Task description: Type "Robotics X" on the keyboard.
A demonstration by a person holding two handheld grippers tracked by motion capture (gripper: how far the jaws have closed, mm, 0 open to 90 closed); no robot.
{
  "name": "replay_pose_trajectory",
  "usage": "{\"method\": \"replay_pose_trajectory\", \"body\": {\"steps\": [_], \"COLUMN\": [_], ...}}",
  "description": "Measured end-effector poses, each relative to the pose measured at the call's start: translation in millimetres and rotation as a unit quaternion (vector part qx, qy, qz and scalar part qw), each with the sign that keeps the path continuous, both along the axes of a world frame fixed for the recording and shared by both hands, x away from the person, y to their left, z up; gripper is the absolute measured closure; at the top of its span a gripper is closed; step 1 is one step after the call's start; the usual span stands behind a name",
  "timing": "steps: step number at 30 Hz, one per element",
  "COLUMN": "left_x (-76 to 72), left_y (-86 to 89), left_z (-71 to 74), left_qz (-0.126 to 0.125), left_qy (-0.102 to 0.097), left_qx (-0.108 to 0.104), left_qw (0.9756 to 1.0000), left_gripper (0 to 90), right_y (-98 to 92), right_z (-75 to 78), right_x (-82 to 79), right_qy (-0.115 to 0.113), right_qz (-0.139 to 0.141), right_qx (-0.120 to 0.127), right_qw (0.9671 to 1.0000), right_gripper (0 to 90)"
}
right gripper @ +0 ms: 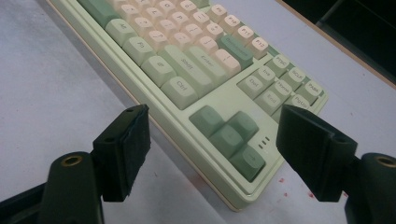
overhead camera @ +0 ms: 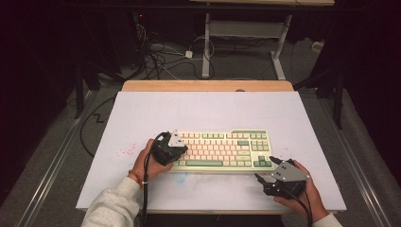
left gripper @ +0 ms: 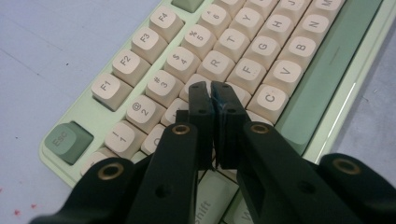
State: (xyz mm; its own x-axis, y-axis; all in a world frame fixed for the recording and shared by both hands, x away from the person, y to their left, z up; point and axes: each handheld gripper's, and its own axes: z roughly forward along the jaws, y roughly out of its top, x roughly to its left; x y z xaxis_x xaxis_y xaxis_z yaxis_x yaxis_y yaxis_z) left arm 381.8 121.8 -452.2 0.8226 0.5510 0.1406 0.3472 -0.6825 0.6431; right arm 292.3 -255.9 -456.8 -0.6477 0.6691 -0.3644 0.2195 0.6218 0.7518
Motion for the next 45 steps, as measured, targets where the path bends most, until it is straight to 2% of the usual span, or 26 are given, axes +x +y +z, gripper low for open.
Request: {"method": "replay_pose_trajectory", "body": {"steps": [13, 15, 16, 20, 28, 38, 45], "left_x": [0.1, 0.0, 0.4, -0.9, -3.2, -6.4, -8.8], "left_y": [1.4, 0.9, -0.1, -2.3, -0.8, 2.9, 4.1], "left_z": [0.1, -0.6, -2.0, -1.4, 3.5, 7.4, 8.7], "left_qz": [0.002, 0.000, -0.005, -0.005, -0.005, 0.001, -0.003], "left_qy": [0.001, 0.006, 0.014, 0.006, -0.005, -0.022, -0.031], "left_qx": [0.000, 0.001, 0.006, 0.012, 0.000, -0.016, -0.014], "left_qw": [1.0000, 1.0000, 0.9999, 0.9999, 1.0000, 0.9996, 0.9994], "left_gripper": [85.2, 86.1, 87.2, 87.5, 84.9, 77.5, 71.6], "right_y": [1.1, 1.3, 1.4, 1.6, 2.0, 1.1, 1.0], "right_z": [-0.3, -0.6, -0.7, -1.0, -1.0, -0.5, -0.6], "right_x": [0.2, 0.0, -0.1, -0.1, 0.2, -0.4, -0.1], "right_qy": [0.000, 0.001, 0.001, 0.001, 0.002, 0.001, 0.003], "right_qz": [0.003, 0.002, 0.001, 0.002, 0.004, 0.003, 0.003], "right_qx": [-0.004, -0.005, -0.006, -0.008, -0.009, -0.007, -0.006], "right_qw": [1.0000, 1.0000, 1.0000, 1.0000, 0.9999, 1.0000, 1.0000], "right_gripper": [26.8, 26.9, 27.0, 27.0, 27.0, 27.0, 26.9]}}
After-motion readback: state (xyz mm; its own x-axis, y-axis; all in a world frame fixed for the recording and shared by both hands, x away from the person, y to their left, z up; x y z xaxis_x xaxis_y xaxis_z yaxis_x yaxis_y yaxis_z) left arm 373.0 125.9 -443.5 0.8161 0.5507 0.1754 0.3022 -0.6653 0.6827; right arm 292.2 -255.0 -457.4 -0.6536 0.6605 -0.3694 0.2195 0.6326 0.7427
